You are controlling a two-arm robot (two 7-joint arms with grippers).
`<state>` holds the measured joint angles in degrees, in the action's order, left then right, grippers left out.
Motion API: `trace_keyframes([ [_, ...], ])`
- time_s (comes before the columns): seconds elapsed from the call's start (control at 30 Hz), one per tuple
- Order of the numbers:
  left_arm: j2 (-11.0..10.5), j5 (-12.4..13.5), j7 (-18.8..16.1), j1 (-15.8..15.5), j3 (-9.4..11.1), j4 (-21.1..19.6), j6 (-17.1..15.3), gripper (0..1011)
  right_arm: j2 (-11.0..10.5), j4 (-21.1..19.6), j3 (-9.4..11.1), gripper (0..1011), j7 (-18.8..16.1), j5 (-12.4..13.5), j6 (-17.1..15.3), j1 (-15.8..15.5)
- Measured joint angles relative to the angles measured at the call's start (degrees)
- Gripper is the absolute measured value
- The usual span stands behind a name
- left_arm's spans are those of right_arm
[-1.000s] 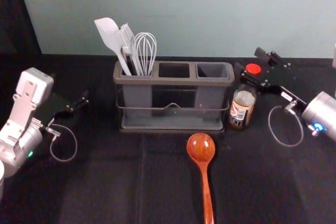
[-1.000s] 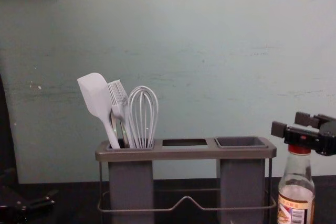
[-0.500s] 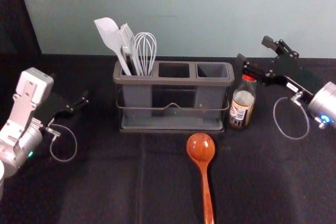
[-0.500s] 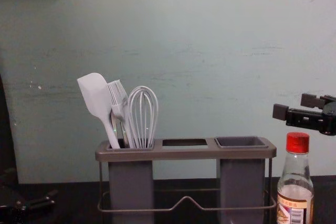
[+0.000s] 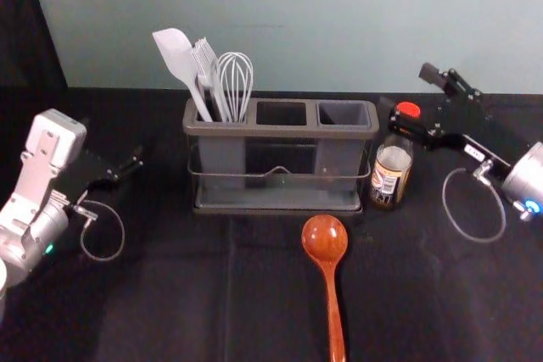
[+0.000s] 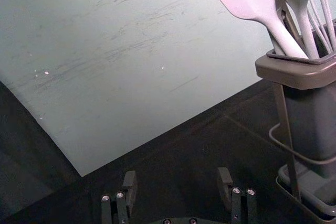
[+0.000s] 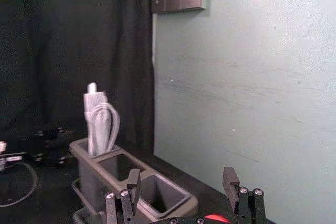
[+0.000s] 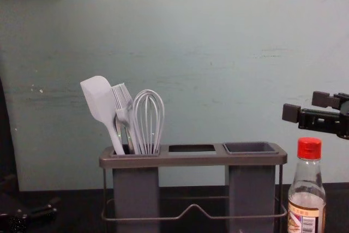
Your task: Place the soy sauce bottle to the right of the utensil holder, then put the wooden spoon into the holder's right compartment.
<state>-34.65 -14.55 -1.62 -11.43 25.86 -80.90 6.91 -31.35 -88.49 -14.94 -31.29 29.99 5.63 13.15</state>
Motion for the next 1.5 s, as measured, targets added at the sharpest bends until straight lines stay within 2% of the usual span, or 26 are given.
trace_keyframes([
  [0.13,0.00,0.00,0.00,0.00,0.00,0.00,0.00,1005,-0.79,-2.43,0.19,1002,0.11,0.12,0.03,-2.09],
  [0.43,0.00,0.00,0.00,0.00,0.00,0.00,0.00,1005,-3.36,-9.68,0.92,1002,0.59,-0.10,1.41,-9.65],
  [0.73,0.00,0.00,0.00,0.00,0.00,0.00,0.00,1005,-3.94,-12.70,0.51,1000,0.77,-0.76,2.30,-14.02],
  [1.07,0.00,0.00,0.00,0.00,0.00,0.00,0.00,1005,-2.55,-11.98,-0.27,1002,0.90,-0.23,2.90,-16.96],
  [1.5,0.00,0.00,0.00,0.00,0.00,0.00,0.00,1005,-2.44,-11.86,-0.39,1002,0.94,-0.24,2.94,-17.07],
])
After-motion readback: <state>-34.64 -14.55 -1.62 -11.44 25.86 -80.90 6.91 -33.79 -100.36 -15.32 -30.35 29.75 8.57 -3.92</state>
